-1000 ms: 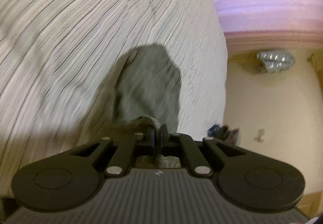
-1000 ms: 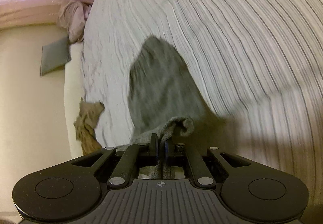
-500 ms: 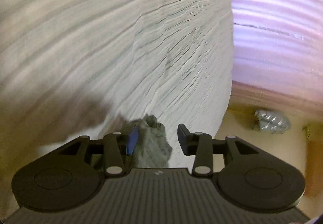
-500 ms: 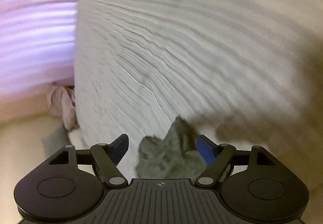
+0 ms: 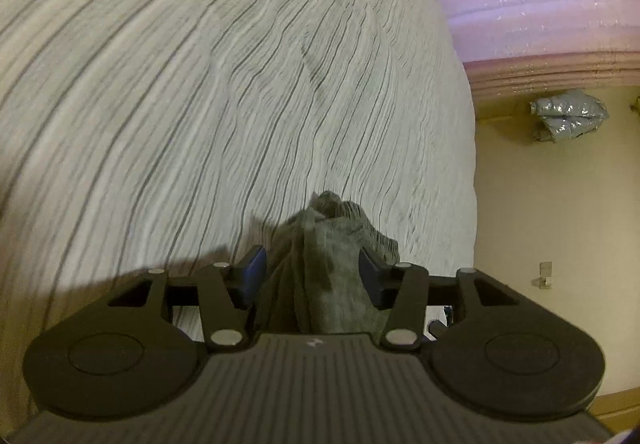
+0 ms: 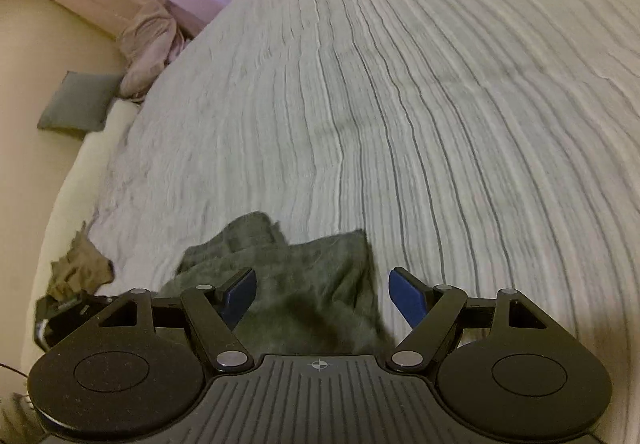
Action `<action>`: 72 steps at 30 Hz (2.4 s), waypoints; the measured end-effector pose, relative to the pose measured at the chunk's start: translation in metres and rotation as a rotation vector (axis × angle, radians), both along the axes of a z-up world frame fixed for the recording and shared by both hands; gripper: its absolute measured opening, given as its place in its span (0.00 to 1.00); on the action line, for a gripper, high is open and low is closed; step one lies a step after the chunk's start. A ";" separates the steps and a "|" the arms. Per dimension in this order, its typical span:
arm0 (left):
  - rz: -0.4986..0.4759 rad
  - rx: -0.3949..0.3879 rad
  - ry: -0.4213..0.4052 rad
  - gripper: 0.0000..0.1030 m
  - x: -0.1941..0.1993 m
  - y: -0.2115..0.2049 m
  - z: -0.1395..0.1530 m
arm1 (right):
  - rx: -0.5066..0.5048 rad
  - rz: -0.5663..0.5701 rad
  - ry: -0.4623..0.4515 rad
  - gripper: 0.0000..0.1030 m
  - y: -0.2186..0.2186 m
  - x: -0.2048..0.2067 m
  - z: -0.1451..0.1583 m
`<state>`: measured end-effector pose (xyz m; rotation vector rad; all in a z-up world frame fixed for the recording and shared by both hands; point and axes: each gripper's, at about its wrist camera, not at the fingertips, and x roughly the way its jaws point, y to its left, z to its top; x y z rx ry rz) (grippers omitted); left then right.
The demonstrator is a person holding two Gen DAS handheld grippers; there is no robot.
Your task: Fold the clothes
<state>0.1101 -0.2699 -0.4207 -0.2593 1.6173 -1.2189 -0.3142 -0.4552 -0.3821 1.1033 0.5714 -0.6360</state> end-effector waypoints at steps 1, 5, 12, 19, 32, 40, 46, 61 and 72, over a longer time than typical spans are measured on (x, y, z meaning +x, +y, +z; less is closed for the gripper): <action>-0.003 -0.004 -0.008 0.39 0.000 -0.001 0.000 | 0.013 -0.007 -0.003 0.60 -0.004 0.002 -0.007; -0.070 -0.043 -0.074 0.05 -0.004 -0.005 0.007 | 0.099 -0.032 -0.040 0.11 -0.012 -0.004 -0.024; -0.135 -0.201 -0.289 0.02 -0.012 -0.001 0.047 | -0.110 -0.050 -0.136 0.04 -0.001 -0.025 0.027; -0.151 -0.140 -0.388 0.02 -0.019 -0.020 0.030 | -0.139 -0.070 -0.075 0.05 -0.017 -0.008 0.013; 0.022 -0.047 -0.271 0.27 -0.028 0.059 0.029 | 0.028 -0.254 -0.089 0.66 0.038 -0.063 0.003; 0.090 -0.078 -0.219 0.34 -0.051 0.105 0.042 | 0.063 -0.130 -0.096 0.47 0.108 -0.053 0.006; -0.060 0.060 -0.450 0.35 -0.083 0.064 0.024 | 0.048 -0.108 0.060 0.38 0.112 -0.019 -0.016; -0.114 -0.028 -0.404 0.32 -0.029 0.041 0.057 | -0.105 -0.140 0.112 0.38 0.054 -0.028 0.035; -0.078 0.001 -0.323 0.33 -0.016 -0.022 0.021 | -0.132 -0.054 0.116 0.38 -0.007 -0.001 0.012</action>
